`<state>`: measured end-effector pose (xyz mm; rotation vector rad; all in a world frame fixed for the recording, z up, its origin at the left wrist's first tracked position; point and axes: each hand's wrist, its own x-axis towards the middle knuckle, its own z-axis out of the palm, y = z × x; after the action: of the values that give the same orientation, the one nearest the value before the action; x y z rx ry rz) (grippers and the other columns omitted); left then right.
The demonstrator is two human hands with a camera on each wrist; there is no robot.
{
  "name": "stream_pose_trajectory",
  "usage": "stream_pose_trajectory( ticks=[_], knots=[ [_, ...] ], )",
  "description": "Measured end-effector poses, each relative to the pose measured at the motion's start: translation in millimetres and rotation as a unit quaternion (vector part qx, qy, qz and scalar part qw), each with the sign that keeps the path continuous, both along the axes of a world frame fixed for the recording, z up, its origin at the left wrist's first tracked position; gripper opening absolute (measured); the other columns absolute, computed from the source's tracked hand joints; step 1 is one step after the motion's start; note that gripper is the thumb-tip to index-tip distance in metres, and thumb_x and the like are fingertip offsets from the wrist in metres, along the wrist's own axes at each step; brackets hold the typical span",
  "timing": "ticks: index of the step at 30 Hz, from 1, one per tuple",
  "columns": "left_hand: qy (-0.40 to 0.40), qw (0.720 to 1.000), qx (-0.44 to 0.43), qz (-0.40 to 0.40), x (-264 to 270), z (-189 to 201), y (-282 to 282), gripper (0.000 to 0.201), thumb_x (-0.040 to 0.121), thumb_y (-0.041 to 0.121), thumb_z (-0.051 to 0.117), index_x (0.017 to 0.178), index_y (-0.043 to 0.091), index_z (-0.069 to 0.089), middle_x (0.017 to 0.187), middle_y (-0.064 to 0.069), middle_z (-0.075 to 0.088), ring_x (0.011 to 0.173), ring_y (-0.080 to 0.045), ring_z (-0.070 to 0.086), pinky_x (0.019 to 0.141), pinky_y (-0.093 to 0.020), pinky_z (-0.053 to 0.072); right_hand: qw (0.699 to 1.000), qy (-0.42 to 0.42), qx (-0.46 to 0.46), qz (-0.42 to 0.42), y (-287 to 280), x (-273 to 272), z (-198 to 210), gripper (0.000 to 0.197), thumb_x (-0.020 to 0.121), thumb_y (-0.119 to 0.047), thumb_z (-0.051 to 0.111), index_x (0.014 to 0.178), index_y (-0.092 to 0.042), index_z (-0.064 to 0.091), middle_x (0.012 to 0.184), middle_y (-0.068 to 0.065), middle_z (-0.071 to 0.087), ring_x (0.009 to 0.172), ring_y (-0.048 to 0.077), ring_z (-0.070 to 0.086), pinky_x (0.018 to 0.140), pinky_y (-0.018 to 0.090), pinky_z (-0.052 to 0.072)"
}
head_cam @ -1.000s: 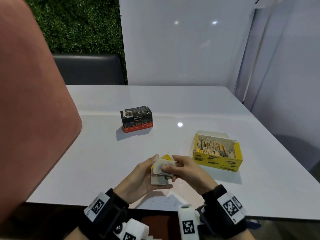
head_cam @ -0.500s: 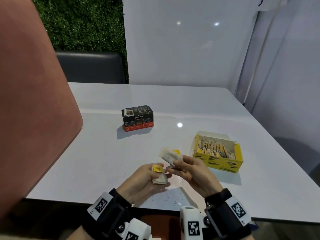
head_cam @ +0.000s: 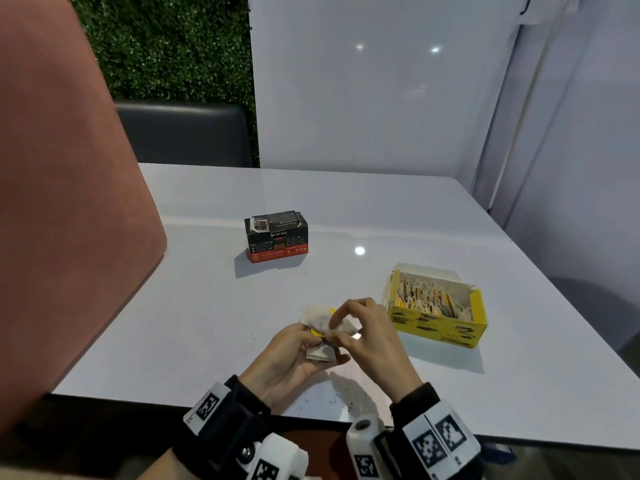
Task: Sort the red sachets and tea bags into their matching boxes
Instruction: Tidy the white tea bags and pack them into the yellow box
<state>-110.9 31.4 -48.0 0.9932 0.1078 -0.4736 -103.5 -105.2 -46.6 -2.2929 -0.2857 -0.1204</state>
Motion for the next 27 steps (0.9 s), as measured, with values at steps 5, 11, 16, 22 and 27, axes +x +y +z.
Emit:
stream_pose_trajectory(
  ticks=[5, 11, 16, 22, 27],
  knots=[
    [0.010, 1.000, -0.019, 0.015, 0.8, -4.2, 1.8, 0.033, 0.089, -0.013, 0.031, 0.113, -0.009, 0.053, 0.097, -0.021, 0.066, 0.085, -0.026, 0.069, 0.083, -0.047, 0.054, 0.998, -0.059, 0.022, -0.027, 0.9, 3.2, 4.7, 0.011, 0.081, -0.026, 0.067, 0.085, -0.027, 0.056, 0.104, -0.005, 0.053, 0.104, 0.012, 0.046, 0.076, 0.018, 0.039],
    [-0.023, 1.000, 0.005, 0.001, -1.7, 0.6, -0.2, 0.033, 0.085, -0.016, 0.030, 0.103, -0.006, 0.056, 0.085, -0.018, 0.066, 0.081, -0.026, 0.062, 0.079, -0.043, 0.056, 0.981, -0.104, -0.152, 0.058, 2.9, -1.3, 6.5, 0.018, 0.088, -0.023, 0.057, 0.105, -0.018, 0.056, 0.105, -0.002, 0.054, 0.102, 0.016, 0.044, 0.077, 0.025, 0.041],
    [0.000, 1.000, 0.003, 0.020, -2.0, -4.9, 0.2, 0.037, 0.084, -0.017, 0.025, 0.106, -0.008, 0.054, 0.094, -0.021, 0.066, 0.088, -0.028, 0.066, 0.082, -0.050, 0.055, 0.995, -0.085, -0.049, 0.018, 1.2, 3.7, 9.0, 0.003, 0.085, -0.013, 0.061, 0.084, -0.016, 0.063, 0.081, -0.001, 0.067, 0.078, 0.017, 0.061, 0.071, 0.037, 0.052],
    [0.017, 1.000, -0.015, 0.015, -0.5, -8.9, 1.0, 0.044, 0.086, -0.014, 0.026, 0.122, -0.011, 0.049, 0.121, -0.027, 0.060, 0.110, -0.033, 0.062, 0.089, -0.051, 0.052, 0.977, -0.006, 0.209, -0.052, -6.5, 6.4, 24.2, 0.005, 0.083, -0.009, 0.065, 0.079, -0.008, 0.063, 0.071, 0.008, 0.070, 0.064, 0.018, 0.067, 0.060, 0.027, 0.055],
    [0.026, 0.999, -0.041, -0.008, -1.2, -8.4, 1.6, 0.045, 0.084, -0.014, 0.025, 0.120, -0.012, 0.052, 0.121, -0.029, 0.059, 0.112, -0.035, 0.059, 0.089, -0.049, 0.052, 0.965, 0.099, 0.237, -0.059, -13.3, 1.3, 12.8, 0.001, 0.081, -0.005, 0.063, 0.081, -0.004, 0.062, 0.058, 0.003, 0.063, 0.051, 0.010, 0.055, 0.045, 0.016, 0.038]
  ],
)
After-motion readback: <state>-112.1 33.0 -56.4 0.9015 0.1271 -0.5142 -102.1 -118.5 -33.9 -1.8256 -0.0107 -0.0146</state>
